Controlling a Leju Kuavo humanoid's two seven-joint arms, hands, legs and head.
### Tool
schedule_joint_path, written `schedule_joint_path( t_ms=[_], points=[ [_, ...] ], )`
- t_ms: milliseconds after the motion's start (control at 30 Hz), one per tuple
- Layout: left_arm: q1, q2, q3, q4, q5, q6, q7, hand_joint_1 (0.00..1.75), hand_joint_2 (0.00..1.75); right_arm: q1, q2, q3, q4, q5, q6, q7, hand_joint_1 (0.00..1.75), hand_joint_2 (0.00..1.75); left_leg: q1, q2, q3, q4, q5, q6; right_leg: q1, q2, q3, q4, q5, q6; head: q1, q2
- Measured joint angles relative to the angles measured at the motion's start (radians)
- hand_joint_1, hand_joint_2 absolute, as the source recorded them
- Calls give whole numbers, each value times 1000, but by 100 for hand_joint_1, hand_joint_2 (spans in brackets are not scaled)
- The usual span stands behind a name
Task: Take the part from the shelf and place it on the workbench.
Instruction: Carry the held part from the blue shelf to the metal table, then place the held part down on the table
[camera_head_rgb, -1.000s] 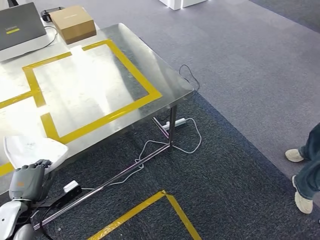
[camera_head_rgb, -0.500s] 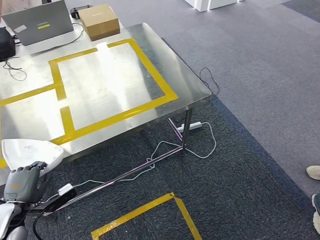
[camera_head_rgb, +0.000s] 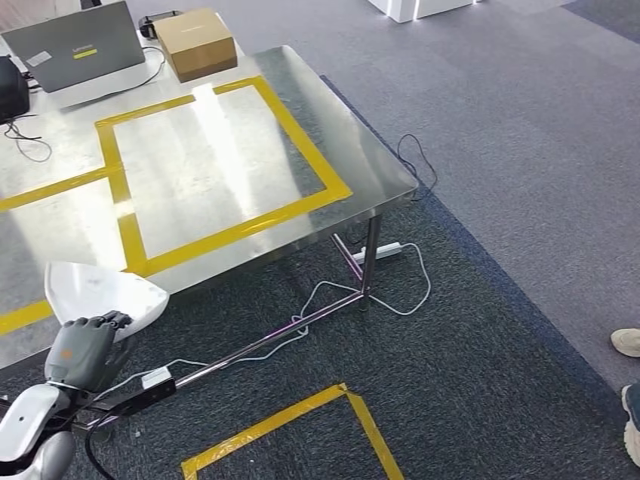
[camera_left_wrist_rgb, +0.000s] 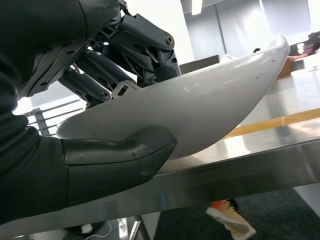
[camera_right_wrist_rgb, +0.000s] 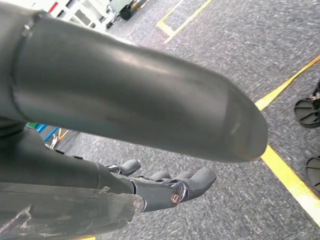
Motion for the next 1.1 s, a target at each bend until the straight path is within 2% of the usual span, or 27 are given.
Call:
schedule_joint_path(
  t_ms=[267, 800, 1100],
  points=[
    [-59, -10, -76, 15, 19, -25, 2, 168, 175, 2, -13, -24, 0, 35, 6, 0, 0, 0, -5, 0, -1, 1, 1, 4, -5, 1, 0, -2, 3, 4, 0, 0],
    [-132, -51, -147, 19, 58, -90, 43, 168, 175, 0, -33, -53, 0, 99, 14, 2, 0, 0, -6, 1, -2, 2, 2, 6, -6, 1, -1, -2, 4, 6, 0, 0],
    [-238, -120, -208, 37, 100, -202, 145, 168, 175, -14, -56, -75, 0, 177, 29, 8, 0, 0, -6, 0, -3, 3, 4, 9, -7, 0, 0, -2, 5, 9, 0, 0]
  ],
)
